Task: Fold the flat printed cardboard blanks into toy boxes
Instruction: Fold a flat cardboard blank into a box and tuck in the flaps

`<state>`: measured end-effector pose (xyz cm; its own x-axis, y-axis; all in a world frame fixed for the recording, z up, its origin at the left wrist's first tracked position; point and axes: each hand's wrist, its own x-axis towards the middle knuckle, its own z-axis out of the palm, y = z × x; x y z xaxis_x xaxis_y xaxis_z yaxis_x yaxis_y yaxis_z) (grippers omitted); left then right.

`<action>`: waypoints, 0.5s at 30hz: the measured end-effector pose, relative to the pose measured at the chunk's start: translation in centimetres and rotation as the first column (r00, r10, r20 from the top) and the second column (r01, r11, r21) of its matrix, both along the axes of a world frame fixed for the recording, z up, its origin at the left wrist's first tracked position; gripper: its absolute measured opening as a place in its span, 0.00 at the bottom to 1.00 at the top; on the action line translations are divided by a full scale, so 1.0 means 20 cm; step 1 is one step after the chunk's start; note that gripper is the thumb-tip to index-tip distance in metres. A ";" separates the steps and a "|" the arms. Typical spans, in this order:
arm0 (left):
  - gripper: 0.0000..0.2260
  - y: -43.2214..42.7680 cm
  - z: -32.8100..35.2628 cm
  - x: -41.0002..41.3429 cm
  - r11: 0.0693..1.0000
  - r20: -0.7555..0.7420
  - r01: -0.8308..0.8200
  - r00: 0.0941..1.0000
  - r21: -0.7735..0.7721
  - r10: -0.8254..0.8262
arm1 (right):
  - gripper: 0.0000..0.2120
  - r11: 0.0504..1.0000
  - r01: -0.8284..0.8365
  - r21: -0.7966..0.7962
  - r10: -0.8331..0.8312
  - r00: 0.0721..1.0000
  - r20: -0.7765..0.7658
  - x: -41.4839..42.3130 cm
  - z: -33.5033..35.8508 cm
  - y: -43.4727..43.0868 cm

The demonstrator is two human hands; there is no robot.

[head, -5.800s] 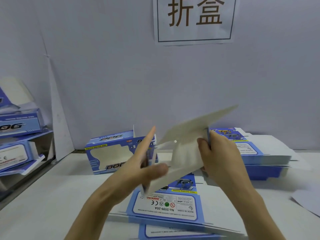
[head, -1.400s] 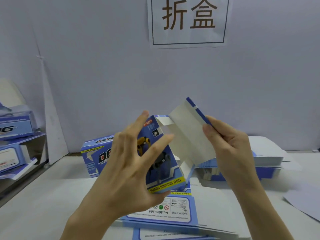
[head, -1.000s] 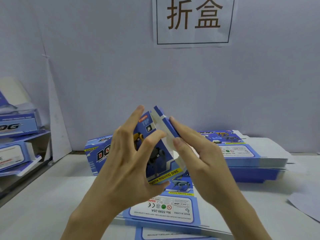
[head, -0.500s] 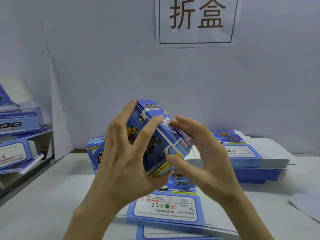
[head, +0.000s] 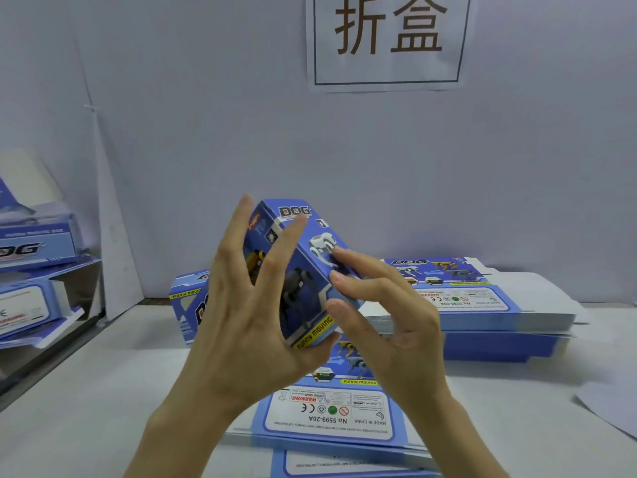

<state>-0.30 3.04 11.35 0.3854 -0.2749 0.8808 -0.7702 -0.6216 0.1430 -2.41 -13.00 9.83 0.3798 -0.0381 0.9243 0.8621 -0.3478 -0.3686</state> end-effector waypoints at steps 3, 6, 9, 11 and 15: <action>0.53 -0.03 -0.02 0.00 0.993 -0.201 -0.044 0.979 -0.111 0.021 | 0.11 0.999 0.021 -0.032 -0.022 0.999 -0.031 -0.01 0.03 -0.01; 0.56 -0.01 -0.01 0.01 0.997 -0.233 -0.069 0.971 -0.040 0.058 | 0.22 0.992 -0.022 -0.123 -0.004 0.979 -0.202 -0.03 0.04 -0.04; 0.53 -0.02 -0.01 -0.01 0.997 -0.138 -0.077 0.987 0.008 0.077 | 0.30 0.968 -0.058 -0.244 -0.024 0.947 -0.320 -0.04 0.04 -0.04; 0.52 -0.04 -0.02 -0.02 0.993 -0.099 -0.106 0.989 0.044 0.110 | 0.30 0.962 -0.047 -0.269 -0.043 0.946 -0.320 -0.04 0.02 -0.03; 0.51 -0.02 -0.02 -0.01 0.989 -0.087 -0.116 0.989 0.088 0.123 | 0.28 0.962 -0.029 -0.271 -0.060 0.947 -0.315 -0.02 0.00 -0.01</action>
<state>-0.52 2.60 10.93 0.4983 -0.2922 0.8163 -0.6756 -0.7209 0.1544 -2.80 -13.11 9.80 0.6562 0.1864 0.7312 0.7089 -0.4844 -0.5127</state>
